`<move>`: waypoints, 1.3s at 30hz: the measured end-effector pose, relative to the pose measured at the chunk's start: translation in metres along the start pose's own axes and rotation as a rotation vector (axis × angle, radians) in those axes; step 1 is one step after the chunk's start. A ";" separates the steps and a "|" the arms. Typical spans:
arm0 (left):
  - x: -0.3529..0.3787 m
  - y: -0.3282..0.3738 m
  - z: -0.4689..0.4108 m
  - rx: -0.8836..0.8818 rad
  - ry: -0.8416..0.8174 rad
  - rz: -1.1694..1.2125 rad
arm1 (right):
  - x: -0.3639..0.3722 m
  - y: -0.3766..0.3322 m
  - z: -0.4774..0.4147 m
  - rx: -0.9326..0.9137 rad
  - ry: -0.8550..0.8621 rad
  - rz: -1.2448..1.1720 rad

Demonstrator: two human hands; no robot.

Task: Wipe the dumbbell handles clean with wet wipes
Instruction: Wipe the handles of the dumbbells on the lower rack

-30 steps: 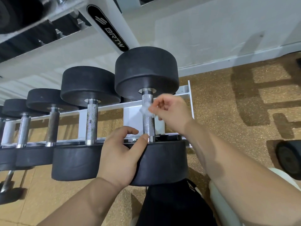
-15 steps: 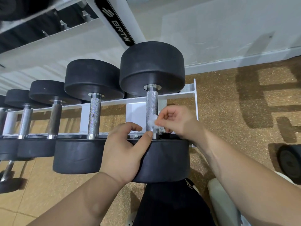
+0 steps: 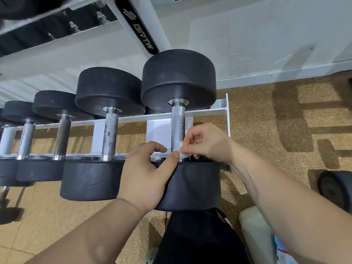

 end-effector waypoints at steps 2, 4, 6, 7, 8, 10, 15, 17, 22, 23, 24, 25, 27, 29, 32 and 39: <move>0.000 0.000 0.000 0.004 0.002 0.000 | -0.008 -0.009 -0.010 -0.017 0.095 0.056; 0.000 -0.001 0.000 0.002 0.001 0.003 | -0.019 -0.018 -0.023 -0.052 0.350 0.026; 0.000 -0.001 0.000 0.000 -0.002 0.004 | -0.023 -0.022 -0.030 -0.078 0.542 0.001; 0.000 0.000 0.000 -0.003 -0.005 0.005 | -0.021 -0.021 -0.031 -0.082 0.576 0.003; 0.000 0.000 0.000 -0.006 -0.008 0.007 | -0.018 -0.018 -0.029 -0.077 0.569 -0.003; 0.000 0.000 0.000 -0.008 -0.006 0.007 | -0.011 -0.009 -0.021 -0.051 0.448 0.005; 0.000 0.002 0.000 -0.002 0.010 -0.001 | -0.002 -0.014 -0.004 0.012 0.165 0.216; 0.000 0.002 0.000 0.000 0.013 -0.007 | -0.008 -0.029 -0.016 -0.051 0.352 0.275; 0.000 0.002 0.000 0.006 0.022 -0.005 | -0.007 -0.040 -0.036 -0.244 0.611 0.407; 0.000 0.002 0.000 0.010 0.026 -0.003 | -0.005 -0.036 -0.030 -0.253 0.578 0.442; -0.001 0.002 -0.001 0.012 0.026 0.000 | -0.002 -0.032 -0.022 -0.252 0.516 0.471; -0.001 0.002 -0.001 0.013 0.022 0.006 | 0.001 -0.029 -0.014 -0.251 0.439 0.508; -0.002 0.002 0.000 0.024 0.016 0.009 | 0.003 -0.033 -0.005 -0.295 0.335 0.633; -0.001 0.002 0.001 0.026 0.018 0.005 | 0.001 -0.046 -0.012 -0.390 0.367 0.766; -0.003 0.004 0.002 -0.010 0.014 0.004 | -0.002 -0.062 -0.035 -0.433 0.510 0.876; -0.004 0.000 0.004 0.028 0.022 0.028 | 0.008 -0.049 -0.013 -0.320 0.512 0.974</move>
Point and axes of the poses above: each hand's wrist, its own z-axis away from the middle knuckle, its own x-axis out of the palm, y = z × x, the point moved 4 cm from there along -z, towards the middle knuckle, and after that the axes turned 5 degrees about z, right-handed, at the moved point
